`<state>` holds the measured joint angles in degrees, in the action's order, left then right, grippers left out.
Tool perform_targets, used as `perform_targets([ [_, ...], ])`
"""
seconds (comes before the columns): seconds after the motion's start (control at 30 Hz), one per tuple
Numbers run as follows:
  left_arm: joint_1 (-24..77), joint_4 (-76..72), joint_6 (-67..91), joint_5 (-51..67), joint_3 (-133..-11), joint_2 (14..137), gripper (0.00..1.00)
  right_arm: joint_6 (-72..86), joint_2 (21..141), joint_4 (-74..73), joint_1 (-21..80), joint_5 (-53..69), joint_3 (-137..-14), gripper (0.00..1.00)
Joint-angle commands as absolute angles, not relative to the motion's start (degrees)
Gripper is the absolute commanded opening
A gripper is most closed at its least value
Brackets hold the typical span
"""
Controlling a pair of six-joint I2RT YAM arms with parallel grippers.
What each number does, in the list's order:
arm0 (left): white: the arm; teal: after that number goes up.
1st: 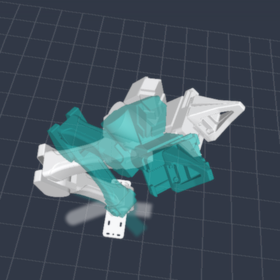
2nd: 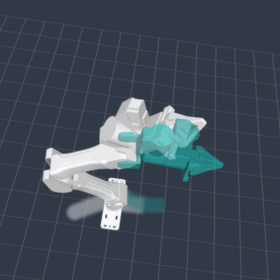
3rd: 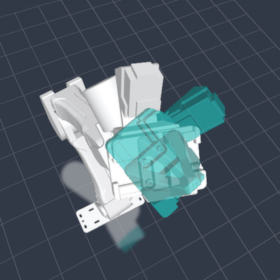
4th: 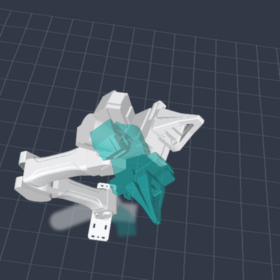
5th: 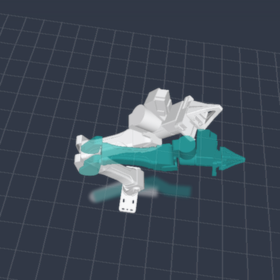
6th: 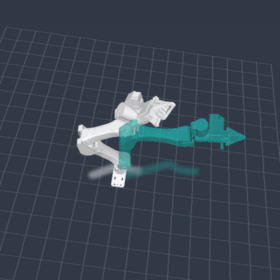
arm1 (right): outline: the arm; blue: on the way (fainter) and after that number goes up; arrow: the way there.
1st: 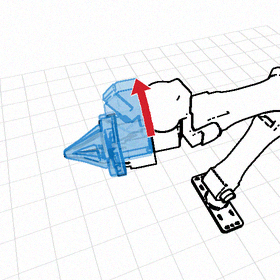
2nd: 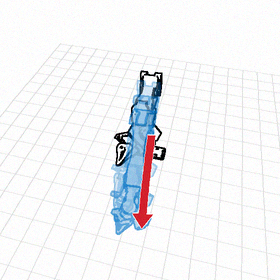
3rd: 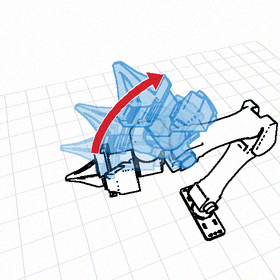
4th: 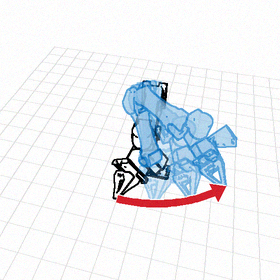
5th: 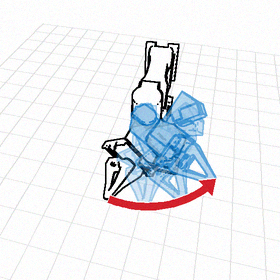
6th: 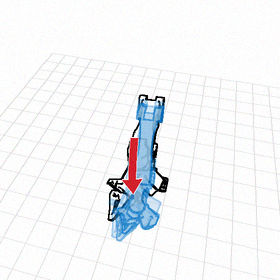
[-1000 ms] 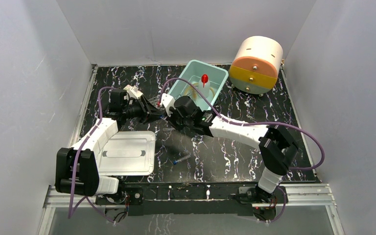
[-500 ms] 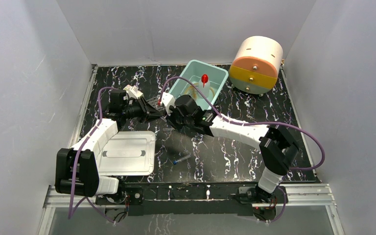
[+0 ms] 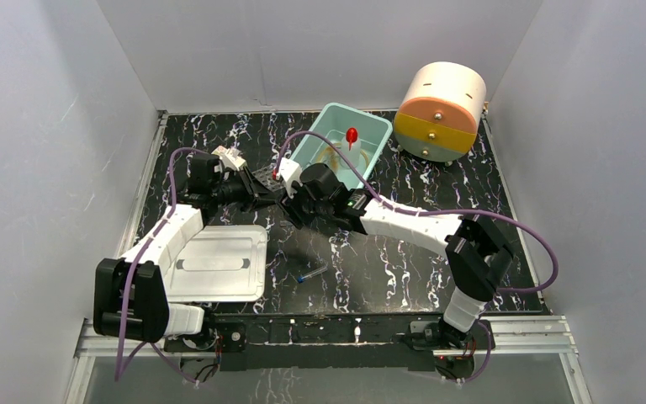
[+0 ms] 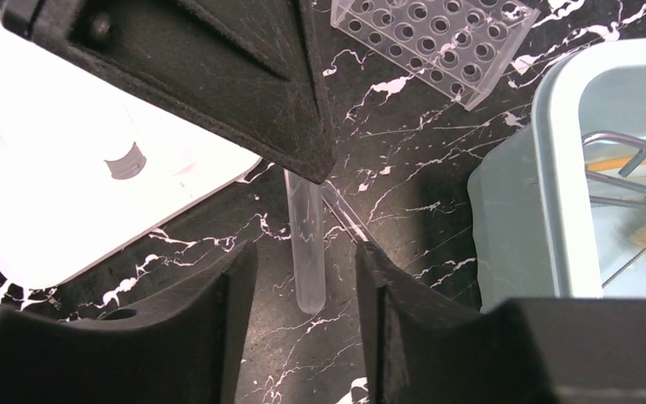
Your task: Organize the chemistry lab equipment
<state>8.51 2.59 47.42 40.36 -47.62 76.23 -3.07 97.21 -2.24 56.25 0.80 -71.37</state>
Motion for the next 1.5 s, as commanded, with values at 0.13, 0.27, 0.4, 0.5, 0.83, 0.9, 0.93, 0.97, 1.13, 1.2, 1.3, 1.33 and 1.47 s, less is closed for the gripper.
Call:
perform_targets([
  [0.13,8.8,18.0,35.6,24.1,-57.4,73.6,0.09,1.5,92.8,-2.5,55.5,0.3,-74.3,0.61],
  [0.27,8.8,22.9,30.8,13.7,-62.6,74.1,0.09,3.3,89.7,-3.2,55.0,-1.3,-74.2,0.63],
  [0.4,8.8,27.1,25.7,4.1,-66.9,75.5,0.09,4.0,87.0,-4.3,54.7,-3.9,-73.8,0.64],
  [0.5,8.8,29.0,22.7,-1.8,-69.2,76.7,0.09,4.3,85.2,-5.3,54.7,-5.7,-72.8,0.64],
  [0.83,8.8,23.0,19.6,-6.3,-70.5,82.7,0.09,6.1,80.6,-7.8,54.6,-9.5,-70.1,0.64],
  [0.9,8.8,20.0,16.8,-5.5,-69.8,83.6,0.09,5.9,80.0,-8.4,54.6,-9.9,-69.9,0.65],
  [0.93,8.8,17.9,15.2,-4.5,-69.1,83.8,0.09,5.7,79.7,-8.5,54.4,-10.1,-69.8,0.65],
  [0.97,8.8,15.6,13.4,-3.4,-68.2,83.7,0.09,5.7,79.4,-8.6,54.4,-10.3,-69.7,0.65],
  [1.13,8.8,8.4,5.1,2.3,-66.7,85.1,0.10,5.7,78.5,-9.0,54.2,-11.1,-68.9,0.65],
  [1.2,8.8,8.1,2.1,3.7,-67.4,86.6,0.10,5.9,78.3,-9.1,54.1,-11.3,-68.8,0.65],
  [1.3,8.8,8.7,-4.4,7.1,-68.0,87.8,0.09,6.0,78.2,-9.3,54.0,-11.8,-68.8,0.65],
  [1.33,8.8,8.4,-6.6,8.3,-67.6,87.8,0.09,5.9,78.2,-9.4,54.0,-11.9,-68.8,0.65],
  [1.47,8.7,5.9,-13.9,11.9,-65.7,86.9,0.09,5.6,78.2,-10.0,53.9,-12.1,-68.9,0.65],
])
